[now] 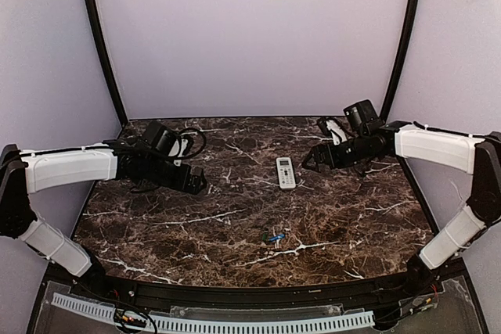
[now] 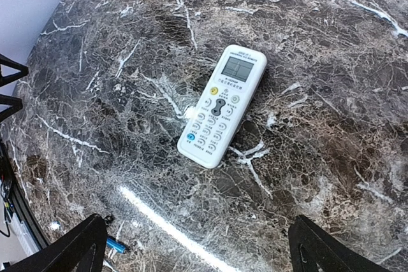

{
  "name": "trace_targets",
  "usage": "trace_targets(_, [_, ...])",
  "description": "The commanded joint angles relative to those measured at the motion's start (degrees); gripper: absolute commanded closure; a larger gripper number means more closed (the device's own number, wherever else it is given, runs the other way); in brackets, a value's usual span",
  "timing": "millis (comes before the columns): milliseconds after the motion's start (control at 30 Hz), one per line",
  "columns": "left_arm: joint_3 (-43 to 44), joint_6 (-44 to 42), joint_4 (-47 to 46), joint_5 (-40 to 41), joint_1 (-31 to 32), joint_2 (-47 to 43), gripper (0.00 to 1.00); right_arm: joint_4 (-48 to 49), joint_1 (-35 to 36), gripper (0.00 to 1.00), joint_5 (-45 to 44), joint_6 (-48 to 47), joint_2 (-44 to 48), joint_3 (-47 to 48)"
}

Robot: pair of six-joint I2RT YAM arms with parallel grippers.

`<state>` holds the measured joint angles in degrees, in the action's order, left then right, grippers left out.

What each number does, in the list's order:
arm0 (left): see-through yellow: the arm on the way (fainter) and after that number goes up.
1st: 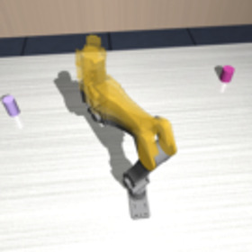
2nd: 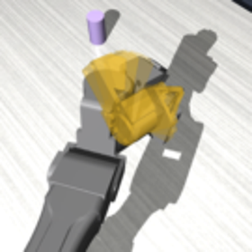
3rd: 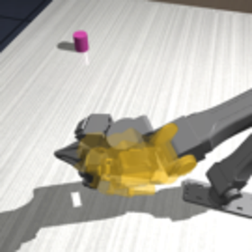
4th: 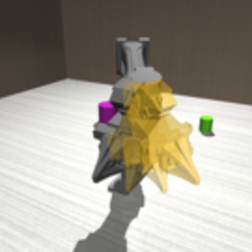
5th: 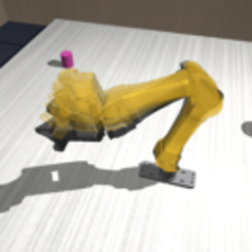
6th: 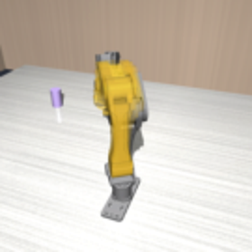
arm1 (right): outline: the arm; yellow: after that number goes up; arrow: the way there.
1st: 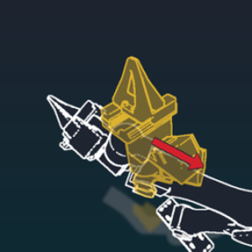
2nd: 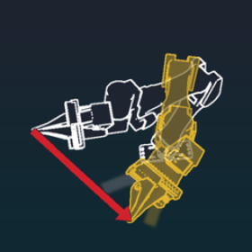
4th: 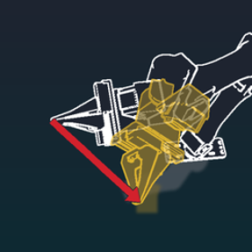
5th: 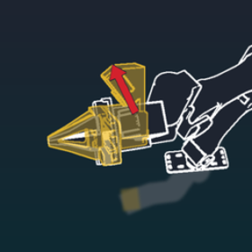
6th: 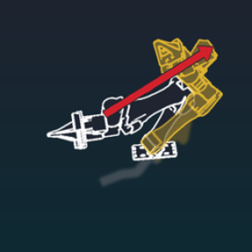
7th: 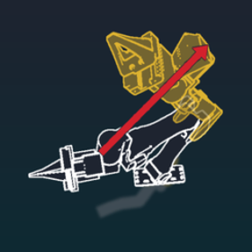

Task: Load the batteries into the remote control
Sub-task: Pick up the remote control from the center of the board.

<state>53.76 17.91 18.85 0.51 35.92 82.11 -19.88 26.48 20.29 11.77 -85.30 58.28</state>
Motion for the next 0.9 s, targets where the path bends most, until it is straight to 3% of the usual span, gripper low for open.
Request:
trace_targets(0, [0.63,1.67,0.01,2.33,0.43,-0.60,0.00,-7.19,2.37,0.01,-5.41,-0.59,-5.53,6.95])
trace_targets(233, [-0.52,4.59,-0.13,7.87,0.88,-1.72,0.00,-13.35,6.86,0.01,-11.54,0.06,-17.24,19.61])
trace_targets(533, [-2.58,5.72,0.41,11.64,1.02,-2.76,0.00,-15.64,9.94,0.01,-13.19,2.69,-29.78,30.92])
trace_targets(867, [-4.72,8.05,0.62,12.74,1.04,-2.90,0.00,-21.66,12.49,0.03,-22.05,2.26,-38.39,40.64])
